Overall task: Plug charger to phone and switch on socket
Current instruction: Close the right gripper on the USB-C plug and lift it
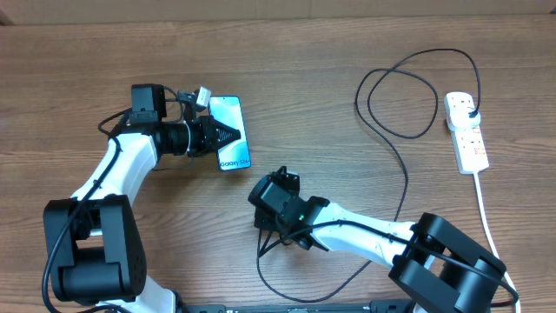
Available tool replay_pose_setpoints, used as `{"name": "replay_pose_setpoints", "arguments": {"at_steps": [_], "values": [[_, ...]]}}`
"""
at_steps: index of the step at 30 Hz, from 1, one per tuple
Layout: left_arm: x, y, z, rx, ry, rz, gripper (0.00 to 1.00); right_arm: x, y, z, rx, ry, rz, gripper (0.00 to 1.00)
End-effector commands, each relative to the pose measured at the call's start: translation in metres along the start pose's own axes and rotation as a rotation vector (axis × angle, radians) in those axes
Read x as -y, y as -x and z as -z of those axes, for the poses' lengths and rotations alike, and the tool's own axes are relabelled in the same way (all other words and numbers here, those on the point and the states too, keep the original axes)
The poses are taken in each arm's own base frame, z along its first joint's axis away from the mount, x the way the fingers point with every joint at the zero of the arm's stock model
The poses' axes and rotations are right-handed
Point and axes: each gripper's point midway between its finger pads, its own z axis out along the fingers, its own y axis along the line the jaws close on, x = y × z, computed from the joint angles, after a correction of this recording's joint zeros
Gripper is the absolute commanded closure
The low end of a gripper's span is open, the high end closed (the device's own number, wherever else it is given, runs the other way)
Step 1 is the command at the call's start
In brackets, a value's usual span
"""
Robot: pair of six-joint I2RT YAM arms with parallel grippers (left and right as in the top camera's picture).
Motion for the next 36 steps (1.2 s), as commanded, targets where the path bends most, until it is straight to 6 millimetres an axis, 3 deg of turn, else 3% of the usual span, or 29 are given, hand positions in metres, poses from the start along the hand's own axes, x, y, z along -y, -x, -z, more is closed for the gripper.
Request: {"name": "replay_pose_setpoints", "arguments": {"at_steps": [1,4,9,13,21,27,31,36], "values": [[0.009,-0.002,-0.001,-0.006,-0.030,-0.041,0.96,0.009,0.003,-0.004,-0.006,-0.053,0.002,0.72],[0.008,-0.002,-0.001,-0.005,-0.030,-0.041,0.96,0.001,0.020,0.008,-0.010,-0.080,0.055,0.70],[0.008,-0.002,-0.001,-0.005,-0.030,-0.041,0.96,-0.037,0.048,0.045,-0.001,-0.073,0.115,0.56],[0.008,-0.002,-0.001,-0.005,-0.030,-0.041,0.96,-0.048,0.050,0.063,-0.015,-0.089,0.113,0.49],[0.008,-0.002,-0.001,-0.005,-0.030,-0.041,0.96,-0.037,0.022,0.046,-0.068,-0.174,0.133,0.49],[0.008,-0.002,-0.001,-0.005,-0.030,-0.041,0.96,-0.012,0.005,0.022,-0.092,-0.307,0.091,0.51],[0.008,-0.002,-0.001,-0.005,-0.030,-0.041,0.96,0.015,0.006,0.015,-0.085,-0.423,0.075,0.52],[0.008,-0.002,-0.001,-0.005,-0.030,-0.041,0.96,0.022,0.009,0.007,-0.080,-0.443,0.022,0.57]]}}
